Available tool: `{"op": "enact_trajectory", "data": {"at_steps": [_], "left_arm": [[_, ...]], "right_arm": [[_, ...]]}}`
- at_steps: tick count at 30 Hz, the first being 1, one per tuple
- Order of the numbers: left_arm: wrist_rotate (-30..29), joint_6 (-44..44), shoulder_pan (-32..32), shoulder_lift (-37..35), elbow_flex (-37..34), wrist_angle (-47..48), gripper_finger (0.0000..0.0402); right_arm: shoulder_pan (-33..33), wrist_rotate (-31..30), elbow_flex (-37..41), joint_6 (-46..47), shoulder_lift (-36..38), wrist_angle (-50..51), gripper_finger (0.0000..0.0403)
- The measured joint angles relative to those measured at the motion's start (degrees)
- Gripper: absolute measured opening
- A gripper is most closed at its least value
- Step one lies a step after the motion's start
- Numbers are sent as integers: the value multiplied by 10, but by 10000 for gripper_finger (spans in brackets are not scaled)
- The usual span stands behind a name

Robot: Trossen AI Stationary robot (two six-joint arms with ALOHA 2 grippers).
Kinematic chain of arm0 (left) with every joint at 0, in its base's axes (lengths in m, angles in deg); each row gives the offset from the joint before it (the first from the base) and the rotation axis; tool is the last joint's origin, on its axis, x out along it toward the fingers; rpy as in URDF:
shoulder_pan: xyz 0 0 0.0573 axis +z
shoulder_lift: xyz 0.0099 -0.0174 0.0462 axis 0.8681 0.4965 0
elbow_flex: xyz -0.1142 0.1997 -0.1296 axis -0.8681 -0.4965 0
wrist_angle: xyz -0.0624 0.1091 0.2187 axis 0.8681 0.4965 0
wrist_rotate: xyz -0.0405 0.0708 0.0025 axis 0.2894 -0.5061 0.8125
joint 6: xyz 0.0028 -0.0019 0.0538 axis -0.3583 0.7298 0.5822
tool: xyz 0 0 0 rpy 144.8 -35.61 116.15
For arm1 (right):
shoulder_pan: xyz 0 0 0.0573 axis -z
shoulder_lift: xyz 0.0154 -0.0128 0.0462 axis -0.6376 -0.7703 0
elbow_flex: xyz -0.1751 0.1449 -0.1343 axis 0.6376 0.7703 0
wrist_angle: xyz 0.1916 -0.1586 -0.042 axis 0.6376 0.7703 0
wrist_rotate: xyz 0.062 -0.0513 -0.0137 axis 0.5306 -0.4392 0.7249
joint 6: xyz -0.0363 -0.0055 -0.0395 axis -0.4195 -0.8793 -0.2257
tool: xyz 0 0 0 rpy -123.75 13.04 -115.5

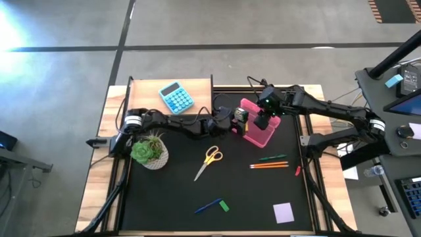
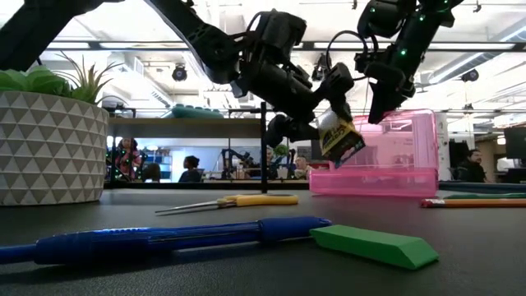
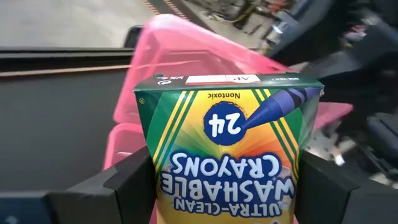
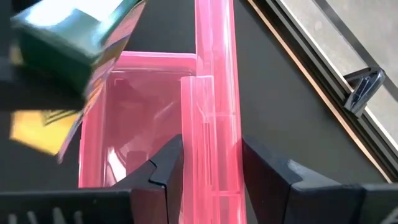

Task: Pack school essentials
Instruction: Put the yellow crayon box into the pink supply box

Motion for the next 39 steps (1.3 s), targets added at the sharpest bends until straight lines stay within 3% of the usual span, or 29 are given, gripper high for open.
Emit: {"op": "enact_trajectory", "data": {"at_steps": [10, 26, 35, 39], "left_arm": [[-17, -2, 2, 13, 5, -43, 274], [7, -1, 1, 18, 11, -57, 274], [89, 0, 2, 18, 10, -49, 274], [98, -1, 3, 18, 9, -11, 274]], "right_arm": [[0, -1, 0, -4, 0, -3, 130], [0, -1, 0, -10, 0, -3, 130], [0, -1, 0, -10, 0, -2, 130], [0, -2, 0, -7, 0, 0, 130]]}}
